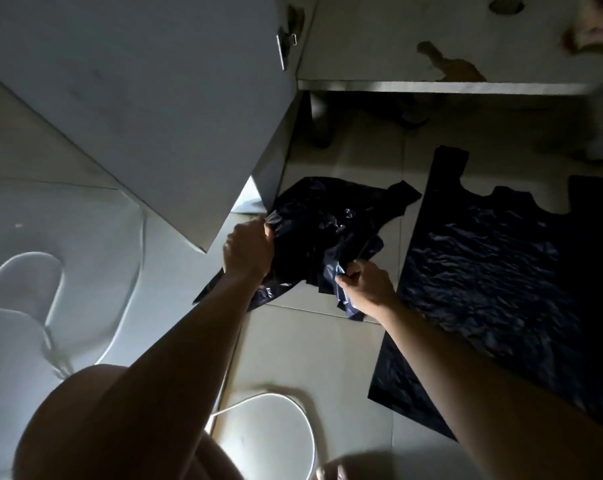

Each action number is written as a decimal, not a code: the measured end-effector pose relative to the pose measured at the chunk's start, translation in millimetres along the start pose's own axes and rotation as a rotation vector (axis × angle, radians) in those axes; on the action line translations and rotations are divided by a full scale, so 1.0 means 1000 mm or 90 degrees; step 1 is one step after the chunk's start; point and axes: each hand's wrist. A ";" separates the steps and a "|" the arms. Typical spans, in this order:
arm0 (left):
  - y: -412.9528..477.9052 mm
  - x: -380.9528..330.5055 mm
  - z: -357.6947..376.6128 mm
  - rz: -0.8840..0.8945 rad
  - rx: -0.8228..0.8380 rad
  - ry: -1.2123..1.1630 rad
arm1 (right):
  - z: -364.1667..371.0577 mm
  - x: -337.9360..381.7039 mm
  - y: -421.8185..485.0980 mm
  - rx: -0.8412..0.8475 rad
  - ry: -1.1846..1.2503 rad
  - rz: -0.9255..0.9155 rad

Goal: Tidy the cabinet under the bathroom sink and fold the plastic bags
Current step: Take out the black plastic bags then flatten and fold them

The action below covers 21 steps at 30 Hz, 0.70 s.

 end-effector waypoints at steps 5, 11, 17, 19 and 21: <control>0.012 -0.020 -0.016 0.067 0.012 -0.111 | -0.002 0.006 -0.001 0.026 0.022 0.011; 0.047 -0.050 -0.059 0.010 0.088 -0.209 | -0.004 0.001 -0.007 0.079 0.080 0.011; 0.070 -0.065 -0.093 -0.016 0.076 -0.241 | -0.016 0.025 -0.016 -0.190 0.056 -0.116; 0.076 -0.071 -0.107 -0.023 0.053 -0.242 | -0.026 0.035 -0.016 -0.170 0.098 -0.123; 0.081 -0.076 -0.118 -0.019 0.034 -0.242 | -0.034 0.043 -0.015 -0.153 0.129 -0.151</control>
Point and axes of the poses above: each hand's wrist, its own y-axis towards the middle knuckle, its own z-axis out of the palm, x = y × z, and after that the axes turned 5 degrees about -z, right-handed
